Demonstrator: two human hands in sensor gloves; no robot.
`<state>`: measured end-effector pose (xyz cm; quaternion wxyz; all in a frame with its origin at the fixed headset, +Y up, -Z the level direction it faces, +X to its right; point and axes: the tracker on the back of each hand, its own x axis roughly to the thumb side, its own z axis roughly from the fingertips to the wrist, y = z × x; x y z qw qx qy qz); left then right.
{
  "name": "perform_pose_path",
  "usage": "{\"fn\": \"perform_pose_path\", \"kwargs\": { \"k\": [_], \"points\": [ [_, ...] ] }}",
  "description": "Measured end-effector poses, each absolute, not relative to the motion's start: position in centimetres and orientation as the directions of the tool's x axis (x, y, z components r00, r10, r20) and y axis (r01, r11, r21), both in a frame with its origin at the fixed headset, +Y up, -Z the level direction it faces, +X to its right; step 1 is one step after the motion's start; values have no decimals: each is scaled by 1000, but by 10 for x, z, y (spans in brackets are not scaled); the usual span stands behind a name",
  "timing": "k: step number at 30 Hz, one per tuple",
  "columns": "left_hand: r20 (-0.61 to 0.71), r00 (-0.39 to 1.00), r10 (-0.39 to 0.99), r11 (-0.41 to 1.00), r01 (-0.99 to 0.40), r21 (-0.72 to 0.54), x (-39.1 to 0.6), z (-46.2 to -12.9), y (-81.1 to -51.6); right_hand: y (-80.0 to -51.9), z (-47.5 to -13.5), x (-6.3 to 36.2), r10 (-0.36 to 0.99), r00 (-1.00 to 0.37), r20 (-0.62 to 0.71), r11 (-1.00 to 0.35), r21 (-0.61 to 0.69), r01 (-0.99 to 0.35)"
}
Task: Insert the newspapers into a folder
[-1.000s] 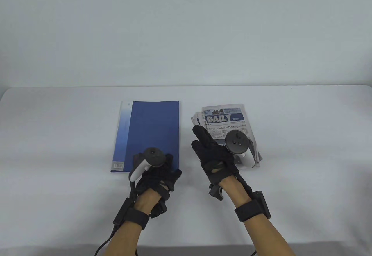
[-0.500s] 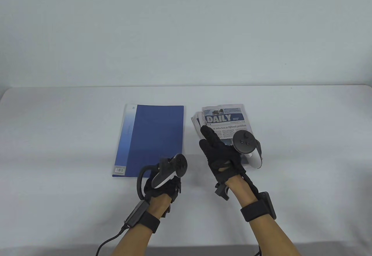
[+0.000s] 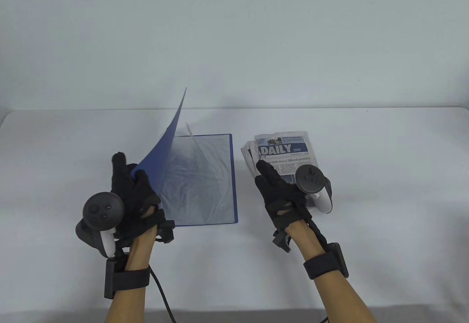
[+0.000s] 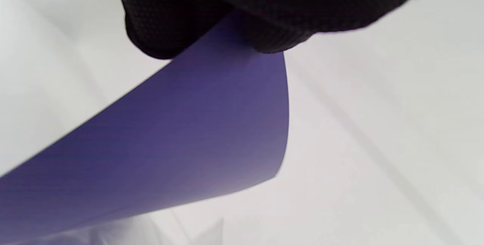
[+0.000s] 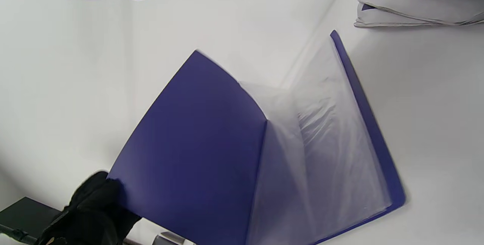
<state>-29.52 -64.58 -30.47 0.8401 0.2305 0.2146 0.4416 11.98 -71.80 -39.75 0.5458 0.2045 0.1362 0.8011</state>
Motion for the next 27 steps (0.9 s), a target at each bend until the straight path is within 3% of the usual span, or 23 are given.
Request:
{"fn": "perform_pose_path", "kwargs": {
  "k": [3, 6, 8, 10, 13, 15, 17, 21, 24, 27],
  "points": [
    [-287, 387, 876, 476, -599, 644, -321, -297, -656, -721, -397, 119, 927, -334, 168, -374, 447, -813],
    [-507, 310, 805, 588, -535, 607, -346, -297, -674, -722, -396, 119, 928, -336, 162, -372, 456, -809],
    [-666, 251, 703, 676, -528, 514, -363, -301, -698, -723, -395, 117, 928, -337, 158, -371, 460, -807],
    [-820, 229, 525, 770, -539, 342, -374, -306, -726, -724, -395, 116, 928, -339, 152, -370, 469, -802],
    [-920, 290, 265, 840, -538, 72, -372, -319, -759, -726, -394, 112, 929, -343, 141, -367, 486, -793],
    [-921, 365, 134, 862, -502, -73, -361, -330, -769, -727, -394, 110, 927, -347, 140, -369, 497, -785],
    [-893, 431, 127, 884, -458, -96, -346, -340, -767, -728, -394, 110, 927, -350, 137, -370, 502, -782],
    [-805, 563, 188, 883, -456, -113, -318, -364, -758, -728, -396, 111, 936, -330, 123, -345, 506, -791],
    [-770, 539, 340, 830, -558, -24, -304, -381, -750, -727, -396, 111, 940, -319, 120, -334, 507, -794],
    [-769, 535, 351, 777, -625, -80, -295, -404, -750, -727, -396, 107, 942, -313, 121, -329, 521, -788]
  ]
}}
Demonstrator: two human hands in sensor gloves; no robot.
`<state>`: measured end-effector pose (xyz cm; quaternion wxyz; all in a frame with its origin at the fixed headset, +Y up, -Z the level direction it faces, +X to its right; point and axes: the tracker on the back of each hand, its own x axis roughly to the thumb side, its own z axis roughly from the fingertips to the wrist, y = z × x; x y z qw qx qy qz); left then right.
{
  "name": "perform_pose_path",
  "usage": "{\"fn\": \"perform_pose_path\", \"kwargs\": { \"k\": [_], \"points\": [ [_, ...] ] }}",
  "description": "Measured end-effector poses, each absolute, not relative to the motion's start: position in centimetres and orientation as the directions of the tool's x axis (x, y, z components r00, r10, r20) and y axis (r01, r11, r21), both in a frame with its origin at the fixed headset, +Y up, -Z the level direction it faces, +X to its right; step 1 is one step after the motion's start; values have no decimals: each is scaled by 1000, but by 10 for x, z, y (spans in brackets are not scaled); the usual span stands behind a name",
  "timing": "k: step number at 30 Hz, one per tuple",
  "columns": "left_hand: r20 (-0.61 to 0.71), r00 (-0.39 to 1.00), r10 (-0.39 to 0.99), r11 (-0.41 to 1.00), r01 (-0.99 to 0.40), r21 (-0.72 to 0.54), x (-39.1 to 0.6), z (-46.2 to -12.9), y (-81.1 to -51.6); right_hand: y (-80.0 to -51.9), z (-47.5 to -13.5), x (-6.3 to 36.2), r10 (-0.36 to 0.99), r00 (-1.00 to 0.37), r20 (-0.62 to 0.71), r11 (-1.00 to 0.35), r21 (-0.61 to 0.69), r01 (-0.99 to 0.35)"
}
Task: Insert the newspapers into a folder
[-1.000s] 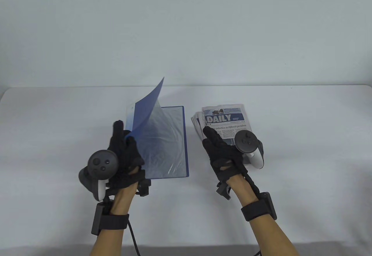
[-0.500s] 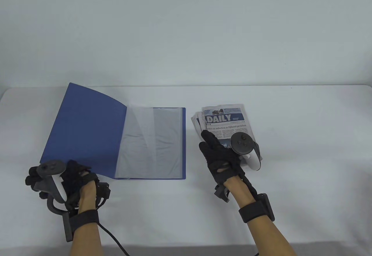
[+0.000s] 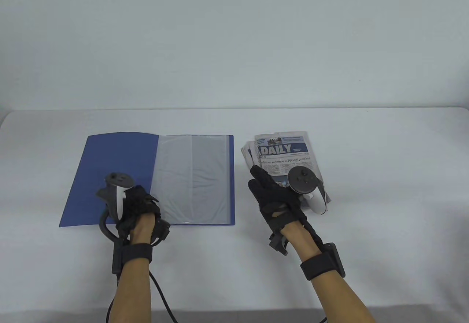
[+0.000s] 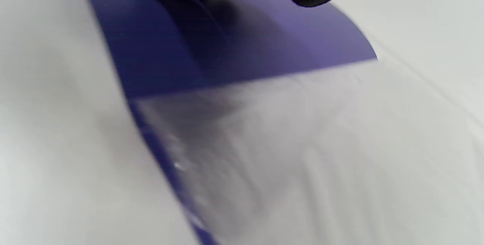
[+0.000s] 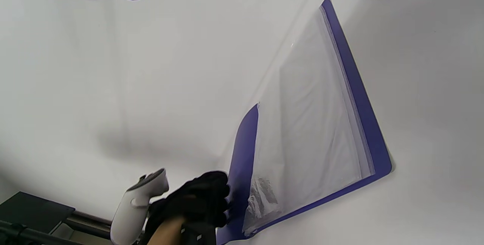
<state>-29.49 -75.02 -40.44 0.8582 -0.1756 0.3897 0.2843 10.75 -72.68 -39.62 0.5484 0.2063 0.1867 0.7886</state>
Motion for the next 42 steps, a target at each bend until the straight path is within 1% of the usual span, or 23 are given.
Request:
{"fn": "perform_pose_path", "kwargs": {
  "k": [1, 4, 5, 6, 7, 8, 9, 13, 15, 18, 19, 21, 26, 29, 31, 32, 35, 37, 39, 40, 42],
  "points": [
    [-791, 521, 320, 765, -635, -109, -291, -413, -753, -727, -396, 106, 942, -314, 120, -328, 527, -784],
    [-859, 475, 191, 805, -577, -139, -280, -428, -759, -728, -396, 103, 950, -293, 106, -302, 540, -786],
    [-862, 480, 162, 799, -576, -170, -278, -432, -762, -729, -396, 102, 954, -283, 100, -290, 543, -788],
    [-869, 486, 95, 787, -571, -233, -274, -439, -764, -729, -395, 101, 964, -252, 81, -255, 547, -797],
    [-870, 494, 12, 798, -529, -289, -271, -447, -764, -728, -393, 100, 975, -213, 61, -211, 548, -809],
    [-863, 504, -21, 803, -505, -315, -269, -452, -764, -727, -393, 99, 983, -177, 49, -175, 545, -820],
    [-857, 513, -46, 788, -508, -347, -266, -459, -764, -725, -392, 98, 987, -157, 43, -155, 544, -825],
    [-837, 543, -62, 715, -561, -417, -255, -473, -774, -723, -393, 96, 983, -179, 50, -177, 548, -817],
    [-811, 582, -57, 661, -587, -467, -249, -475, -782, -727, -394, 96, 988, -155, 22, -141, 556, -819],
    [-802, 598, 7, 611, -637, -470, -251, -475, -781, -730, -395, 96, 994, -108, -16, -81, 552, -830],
    [-788, 616, 19, 583, -647, -492, -252, -475, -781, -730, -395, 97, 993, -114, -15, -88, 545, -834],
    [-783, 619, 61, 542, -679, -495, -253, -475, -783, -730, -396, 97, 991, -135, -10, -108, 547, -831],
    [-743, 668, 39, 582, -620, -527, -247, -479, -783, -732, -396, 97, 993, -118, -22, -86, 552, -829],
    [-725, 682, 94, 552, -642, -532, -240, -479, -790, -733, -398, 99, 991, -131, -25, -96, 545, -833],
    [-719, 675, 165, 499, -686, -530, -231, -480, -798, -736, -400, 101, 989, -144, -31, -105, 535, -838],
    [-718, 673, 177, 494, -692, -527, -229, -481, -799, -736, -400, 101, 989, -147, -33, -106, 535, -838],
    [-744, 592, 309, 456, -779, -430, -222, -481, -807, -741, -402, 102, 987, -155, -47, -107, 530, -841],
    [-757, 567, 324, 468, -792, -393, -221, -482, -806, -741, -403, 103, 986, -157, -48, -109, 525, -844],
    [-784, 509, 356, 486, -817, -309, -221, -480, -804, -741, -403, 104, 985, -163, -47, -115, 522, -845],
    [-792, 505, 345, 506, -810, -296, -220, -479, -804, -741, -403, 104, 985, -165, -45, -118, 521, -845],
    [-790, 547, 277, 595, -743, -306, -217, -479, -801, -741, -403, 104, 985, -166, -45, -118, 522, -845]
  ]
}}
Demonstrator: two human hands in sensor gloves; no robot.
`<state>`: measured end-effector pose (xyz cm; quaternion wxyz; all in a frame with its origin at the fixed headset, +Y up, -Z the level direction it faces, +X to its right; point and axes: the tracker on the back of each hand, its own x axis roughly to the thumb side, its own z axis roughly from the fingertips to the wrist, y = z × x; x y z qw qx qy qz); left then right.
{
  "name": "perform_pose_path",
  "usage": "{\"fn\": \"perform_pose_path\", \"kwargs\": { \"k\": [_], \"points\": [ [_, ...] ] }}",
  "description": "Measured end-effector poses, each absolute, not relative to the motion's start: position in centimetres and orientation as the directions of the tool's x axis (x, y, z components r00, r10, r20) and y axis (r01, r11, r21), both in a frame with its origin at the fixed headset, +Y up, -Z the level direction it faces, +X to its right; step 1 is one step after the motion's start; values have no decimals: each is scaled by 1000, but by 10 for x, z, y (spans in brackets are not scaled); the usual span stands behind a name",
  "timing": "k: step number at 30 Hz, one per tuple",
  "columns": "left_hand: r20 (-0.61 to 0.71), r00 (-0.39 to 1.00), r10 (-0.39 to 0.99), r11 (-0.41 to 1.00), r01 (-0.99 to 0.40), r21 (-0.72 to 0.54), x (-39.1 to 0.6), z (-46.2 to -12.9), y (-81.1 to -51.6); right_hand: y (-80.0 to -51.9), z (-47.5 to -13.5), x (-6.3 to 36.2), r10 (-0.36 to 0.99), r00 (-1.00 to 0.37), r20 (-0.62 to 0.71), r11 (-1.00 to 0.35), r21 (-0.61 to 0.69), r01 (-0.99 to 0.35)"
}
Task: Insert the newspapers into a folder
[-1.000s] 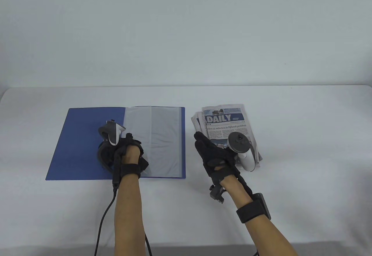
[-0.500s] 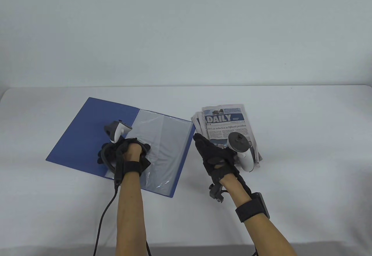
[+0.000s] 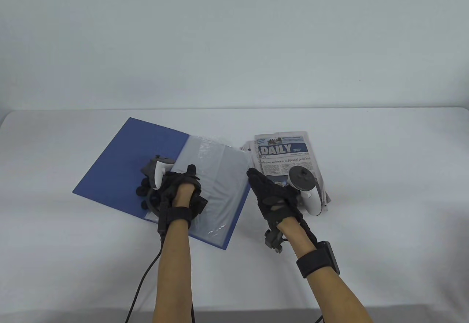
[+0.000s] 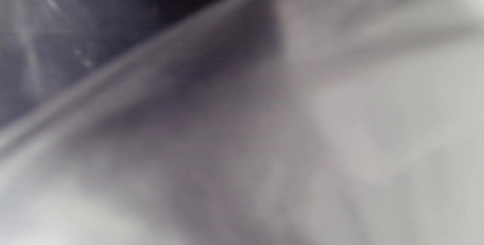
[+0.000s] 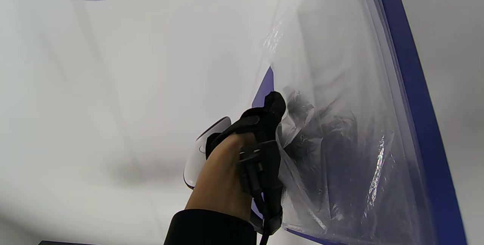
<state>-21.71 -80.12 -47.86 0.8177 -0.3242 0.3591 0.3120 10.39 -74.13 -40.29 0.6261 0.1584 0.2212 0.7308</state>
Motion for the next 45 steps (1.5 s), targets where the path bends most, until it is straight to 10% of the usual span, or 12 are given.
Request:
{"fn": "perform_pose_path", "kwargs": {
  "k": [9, 28, 45],
  "points": [
    [-714, 689, 127, 540, -652, -533, -215, -491, -794, -742, -403, 105, 985, -170, -41, -123, 524, -843],
    [-583, 718, 379, 405, -696, -593, -217, -490, -801, -741, -405, 115, 985, -164, -47, -118, 513, -850],
    [-200, 865, 461, 468, -428, -773, -167, -408, -750, -736, -404, 126, 986, -165, -30, -128, 495, -859]
  ]
}}
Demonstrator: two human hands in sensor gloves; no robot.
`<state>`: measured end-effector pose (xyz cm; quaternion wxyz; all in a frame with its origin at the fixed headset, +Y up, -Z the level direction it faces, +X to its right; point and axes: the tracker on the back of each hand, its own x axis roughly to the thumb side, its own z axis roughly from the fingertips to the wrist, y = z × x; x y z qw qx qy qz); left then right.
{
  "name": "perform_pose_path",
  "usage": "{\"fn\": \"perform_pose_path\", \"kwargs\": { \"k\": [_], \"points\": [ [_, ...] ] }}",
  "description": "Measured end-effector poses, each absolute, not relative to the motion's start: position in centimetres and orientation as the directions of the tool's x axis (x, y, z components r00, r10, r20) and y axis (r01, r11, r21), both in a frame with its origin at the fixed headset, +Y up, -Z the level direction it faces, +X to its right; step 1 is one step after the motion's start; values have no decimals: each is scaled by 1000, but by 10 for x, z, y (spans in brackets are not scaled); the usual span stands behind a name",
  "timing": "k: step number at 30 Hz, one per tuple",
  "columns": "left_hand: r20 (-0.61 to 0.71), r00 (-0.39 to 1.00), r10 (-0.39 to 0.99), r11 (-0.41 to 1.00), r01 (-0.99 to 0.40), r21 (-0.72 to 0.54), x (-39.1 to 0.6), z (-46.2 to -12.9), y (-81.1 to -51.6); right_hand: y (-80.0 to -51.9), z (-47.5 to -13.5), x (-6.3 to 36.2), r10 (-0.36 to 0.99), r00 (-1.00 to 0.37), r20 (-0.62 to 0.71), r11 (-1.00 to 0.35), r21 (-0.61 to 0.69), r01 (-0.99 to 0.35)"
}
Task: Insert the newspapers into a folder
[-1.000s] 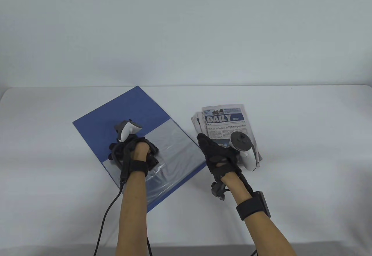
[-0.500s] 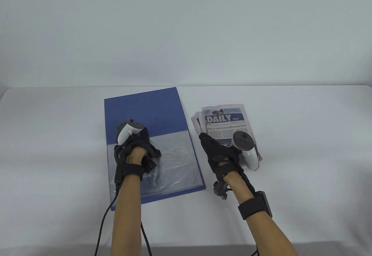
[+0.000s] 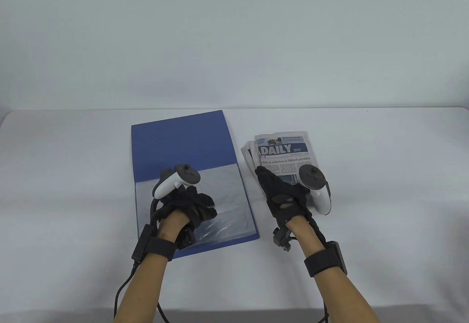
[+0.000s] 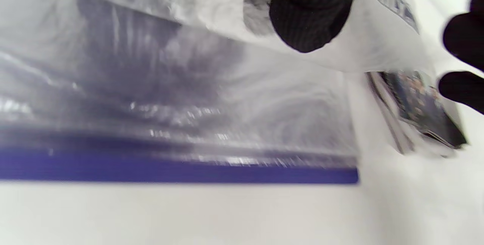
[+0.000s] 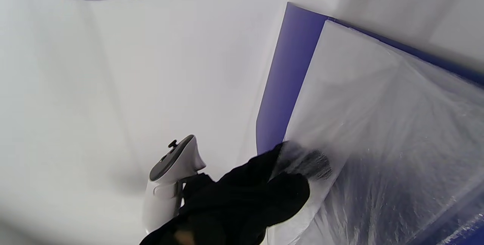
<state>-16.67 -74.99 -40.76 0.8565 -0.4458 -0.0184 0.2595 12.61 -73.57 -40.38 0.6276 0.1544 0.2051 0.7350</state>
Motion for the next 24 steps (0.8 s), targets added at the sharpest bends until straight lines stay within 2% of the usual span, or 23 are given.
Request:
{"fn": "perform_pose_path", "kwargs": {
  "k": [4, 6, 8, 10, 13, 15, 19, 21, 22, 24],
  "points": [
    [-277, 804, 526, 335, -496, -801, -155, -390, -751, -735, -402, 127, 981, -193, -19, -157, 503, -850],
    [-292, 793, 535, 322, -511, -797, -148, -386, -753, -736, -401, 127, 977, -214, -15, -178, 502, -846],
    [-239, 848, 473, 489, -478, -730, -139, -387, -752, -739, -401, 126, 969, -247, -14, -206, 507, -837],
    [-162, 924, 348, 723, -374, -580, -125, -385, -758, -742, -401, 122, 959, -284, -12, -237, 522, -820],
    [-39, 985, 167, 792, -158, -590, -106, -382, -769, -748, -401, 117, 941, -338, -7, -281, 538, -795],
    [-9, 991, 130, 794, -110, -598, -99, -379, -776, -752, -402, 113, 926, -378, -4, -314, 550, -774],
    [-27, 990, 142, 862, -137, -488, -96, -374, -773, -760, -404, 106, 912, -409, -9, -333, 564, -755],
    [-21, 987, 159, 865, -149, -479, -101, -374, -767, -763, -404, 104, 895, -445, -3, -364, 569, -737],
    [-25, 982, 188, 856, -176, -486, -105, -375, -765, -763, -404, 104, 892, -452, -3, -370, 569, -734],
    [-71, 933, 354, 799, -341, -496, -120, -375, -759, -765, -404, 104, 875, -485, -6, -395, 571, -719]
  ]
}}
